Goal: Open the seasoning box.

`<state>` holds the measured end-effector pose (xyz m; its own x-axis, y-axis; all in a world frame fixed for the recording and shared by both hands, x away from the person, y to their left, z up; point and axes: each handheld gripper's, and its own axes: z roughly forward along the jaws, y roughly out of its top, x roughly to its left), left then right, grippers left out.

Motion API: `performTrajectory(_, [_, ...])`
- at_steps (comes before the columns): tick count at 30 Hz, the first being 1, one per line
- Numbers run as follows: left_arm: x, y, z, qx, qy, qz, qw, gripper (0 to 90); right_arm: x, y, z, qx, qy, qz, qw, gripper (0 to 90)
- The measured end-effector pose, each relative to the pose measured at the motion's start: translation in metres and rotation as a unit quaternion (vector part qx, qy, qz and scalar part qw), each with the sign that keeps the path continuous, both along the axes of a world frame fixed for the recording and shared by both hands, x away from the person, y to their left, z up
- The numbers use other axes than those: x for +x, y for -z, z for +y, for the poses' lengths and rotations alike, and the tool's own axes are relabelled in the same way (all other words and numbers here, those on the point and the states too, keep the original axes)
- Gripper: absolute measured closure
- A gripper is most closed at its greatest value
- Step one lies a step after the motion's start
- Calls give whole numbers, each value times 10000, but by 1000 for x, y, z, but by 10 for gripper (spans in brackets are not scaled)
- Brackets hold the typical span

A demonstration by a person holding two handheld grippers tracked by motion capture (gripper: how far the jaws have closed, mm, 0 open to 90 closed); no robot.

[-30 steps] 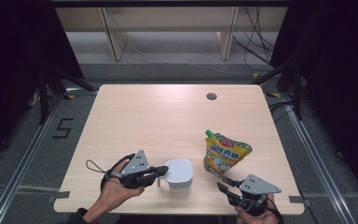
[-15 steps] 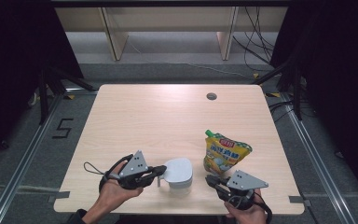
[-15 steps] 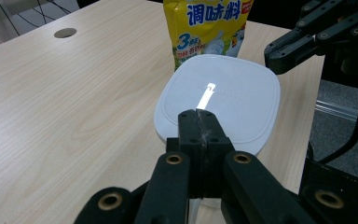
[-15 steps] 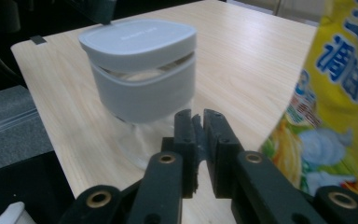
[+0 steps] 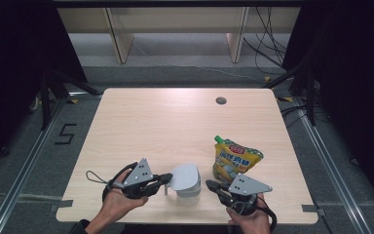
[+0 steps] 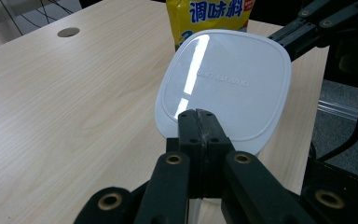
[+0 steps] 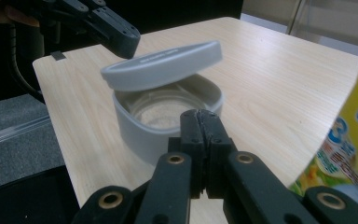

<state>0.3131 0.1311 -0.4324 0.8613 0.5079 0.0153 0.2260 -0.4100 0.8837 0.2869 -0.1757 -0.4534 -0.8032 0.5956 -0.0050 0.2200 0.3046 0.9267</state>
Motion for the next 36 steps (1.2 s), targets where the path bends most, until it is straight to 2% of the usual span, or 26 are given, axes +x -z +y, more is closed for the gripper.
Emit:
performTrajectory(2, [0,0,0,-1,4,-2,10000,890,1,-1,4,-69,-92,15,9999,899])
performTrajectory(3, [0,0,0,-3,4,-5,10000,890,0,-2,6,-45,-99,122,9999,899])
performTrajectory(7, [-1,1,0,-44,-29,24,10000,890,2,-3,10,-39,-114,-55,9999,899])
performTrajectory(9, [-1,1,-1,-57,-27,18,10000,890,2,-4,13,-47,-144,26,9999,900])
performTrajectory(11, [0,1,1,-22,0,4,10000,889,3,-5,16,-76,-249,-59,9996,900])
performTrajectory(13, [1,1,2,15,-9,9,10000,889,2,-7,18,-112,-237,-78,9996,900])
performTrajectory(14, [1,2,2,-28,-10,-22,10000,888,1,-7,19,-16,-135,-61,9999,900])
performTrajectory(15, [1,1,4,-45,-8,-28,10000,867,2,-8,20,-25,-310,-54,9995,900])
performTrajectory(16, [1,1,4,-102,-12,-41,9999,867,2,-8,20,-25,-310,-54,9995,900])
performTrajectory(17, [1,0,6,-226,-42,-5,9997,841,1,-9,20,-85,-261,-52,9996,900])
performTrajectory(18, [0,0,8,-278,-96,30,9996,759,1,-8,21,-78,-289,-45,9995,900])
performTrajectory(20, [0,-1,14,-231,-52,71,9997,620,1,-7,24,-33,-222,-79,9997,900])
performTrajectory(21, [-3,-1,17,-170,-112,91,9998,558,1,-8,25,-111,-282,-47,9995,900])
performTrajectory(22, [-5,-1,21,-23,-133,21,9999,503,1,-7,27,-101,-305,-124,9994,900])
performTrajectory(23, [-8,2,25,30,-134,162,9998,450,1,-8,27,-138,-285,-149,9994,900])
performTrajectory(24, [-10,3,28,93,-142,144,9998,410,1,-8,27,-107,-260,-176,9995,900])
performTrajectory(26, [-14,10,35,272,-133,120,9995,376,0,-10,28,-61,-247,-127,9996,900])
performTrajectory(27, [-17,16,39,252,-228,301,9990,349,0,-11,30,-79,-299,-174,9994,900])
performTrajectory(29, [-20,27,49,281,-366,399,9981,336,0,-13,33,-102,-293,-268,9992,899])
performTrajectory(30, [-20,27,49,281,-366,399,9981,330,0,-13,33,-102,-293,-268,9992,899])
performTrajectory(32, [-23,36,55,216,-515,576,9968,324,0,-15,35,-135,-363,-252,9989,896])
performTrajectory(33, [-22,38,58,315,-467,575,9968,322,0,-15,36,-164,-358,-287,9988,896])
performTrajectory(34, [-22,41,60,360,-522,515,9967,319,0,-15,38,-127,-355,-300,9988,896])
performTrajectory(35, [-24,42,61,340,-559,575,9962,315,0,-15,39,-122,-360,-297,9988,896])
performTrajectory(36, [-24,43,63,401,-550,553,9961,311,0,-16,40,-111,-348,-294,9989,896])
